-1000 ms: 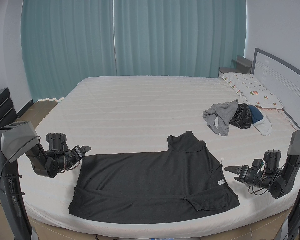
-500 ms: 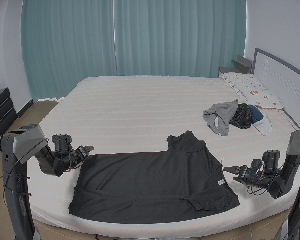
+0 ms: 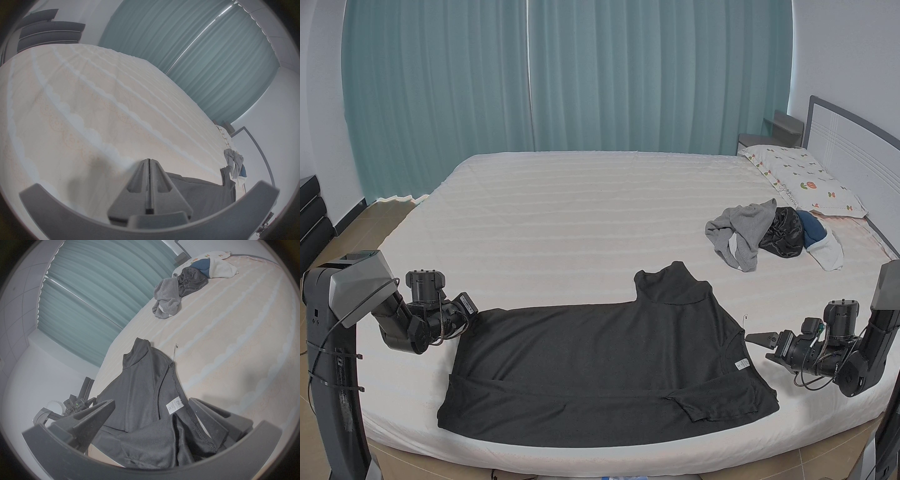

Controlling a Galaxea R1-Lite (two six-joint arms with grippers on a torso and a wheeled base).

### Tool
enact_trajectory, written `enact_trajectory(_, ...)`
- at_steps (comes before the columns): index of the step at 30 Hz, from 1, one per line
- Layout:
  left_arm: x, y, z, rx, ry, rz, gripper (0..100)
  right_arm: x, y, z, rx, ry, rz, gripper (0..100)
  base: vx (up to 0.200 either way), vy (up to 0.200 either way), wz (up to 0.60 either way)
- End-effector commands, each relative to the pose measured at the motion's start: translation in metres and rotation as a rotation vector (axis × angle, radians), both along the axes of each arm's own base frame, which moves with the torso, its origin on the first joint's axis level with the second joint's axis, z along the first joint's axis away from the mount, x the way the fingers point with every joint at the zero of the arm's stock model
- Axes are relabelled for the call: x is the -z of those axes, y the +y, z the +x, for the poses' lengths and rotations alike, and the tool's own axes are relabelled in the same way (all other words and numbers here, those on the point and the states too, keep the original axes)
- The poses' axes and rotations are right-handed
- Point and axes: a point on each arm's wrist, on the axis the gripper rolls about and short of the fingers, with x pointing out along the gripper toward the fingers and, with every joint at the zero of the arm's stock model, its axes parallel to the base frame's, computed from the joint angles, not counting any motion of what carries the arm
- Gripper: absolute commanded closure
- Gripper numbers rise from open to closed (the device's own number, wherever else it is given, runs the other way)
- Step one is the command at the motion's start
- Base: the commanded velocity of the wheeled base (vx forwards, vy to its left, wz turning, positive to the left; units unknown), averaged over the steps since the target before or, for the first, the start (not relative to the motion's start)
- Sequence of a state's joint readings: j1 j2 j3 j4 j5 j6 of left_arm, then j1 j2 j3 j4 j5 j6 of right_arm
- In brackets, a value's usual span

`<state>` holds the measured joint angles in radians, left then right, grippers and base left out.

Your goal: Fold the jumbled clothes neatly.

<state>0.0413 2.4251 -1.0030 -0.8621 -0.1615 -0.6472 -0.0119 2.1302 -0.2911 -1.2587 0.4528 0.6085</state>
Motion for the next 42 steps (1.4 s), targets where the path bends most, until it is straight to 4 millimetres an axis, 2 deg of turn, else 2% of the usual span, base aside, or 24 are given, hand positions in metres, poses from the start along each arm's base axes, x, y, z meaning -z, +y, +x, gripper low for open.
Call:
enact_trajectory(1, -0.004, 0.004, 0.0, -0.025, -0.013, -0.015, 100, -0.001, 0.005, 0.003, -0.008, -0.014, -0.01, 0, 0.0, 0.0, 0.0)
enact_trajectory(5, -0.012, 0.01, -0.001, -0.065, -0.038, -0.037, 100, -0.004, 0.01, 0.01, -0.003, -0.036, -0.026, 0, 0.0, 0.0, 0.0)
enact_trajectory(10, -0.016, 0.014, -0.01, -0.083, -0.053, -0.037, 100, -0.013, 0.017, 0.035, -0.009, -0.086, -0.034, 0, 0.0, 0.0, 0.0)
enact_trajectory(13, -0.017, 0.014, -0.017, -0.082, -0.07, -0.034, 100, -0.021, 0.024, 0.058, -0.011, -0.073, -0.045, 0, 0.0, 0.0, 0.0)
enact_trajectory(16, -0.017, 0.014, -0.017, -0.082, -0.07, -0.034, 100, -0.021, 0.024, 0.058, -0.011, -0.073, -0.045, 0, 0.0, 0.0, 0.0)
enact_trajectory(17, -0.019, 0.014, -0.018, -0.081, -0.104, -0.031, 100, -0.017, 0.036, 0.085, 0.002, -0.047, -0.075, 0, 0.0, 0.0, 0.0)
enact_trajectory(23, -0.019, 0.014, -0.018, -0.081, -0.11, -0.031, 100, 0.001, 0.048, 0.118, 0.019, -0.052, -0.112, 0, 0.0, 0.0, 0.0)
enact_trajectory(28, -0.019, 0.013, -0.018, -0.078, -0.109, -0.031, 100, 0.004, 0.055, 0.147, 0.016, -0.035, -0.126, 0, 0.0, 0.0, 0.0)
enact_trajectory(33, -0.016, 0.012, -0.022, -0.079, -0.092, -0.033, 100, 0.017, 0.063, 0.169, -0.008, -0.044, -0.147, 0, 0.0, 0.0, 0.0)
enact_trajectory(38, -0.015, 0.013, -0.022, -0.081, -0.089, -0.033, 100, 0.013, 0.071, 0.186, -0.031, -0.047, -0.164, 0, 0.0, 0.0, 0.0)
enact_trajectory(42, -0.015, 0.013, -0.023, -0.081, -0.086, -0.033, 100, 0.018, 0.074, 0.194, -0.035, -0.051, -0.164, 0, 0.0, 0.0, 0.0)
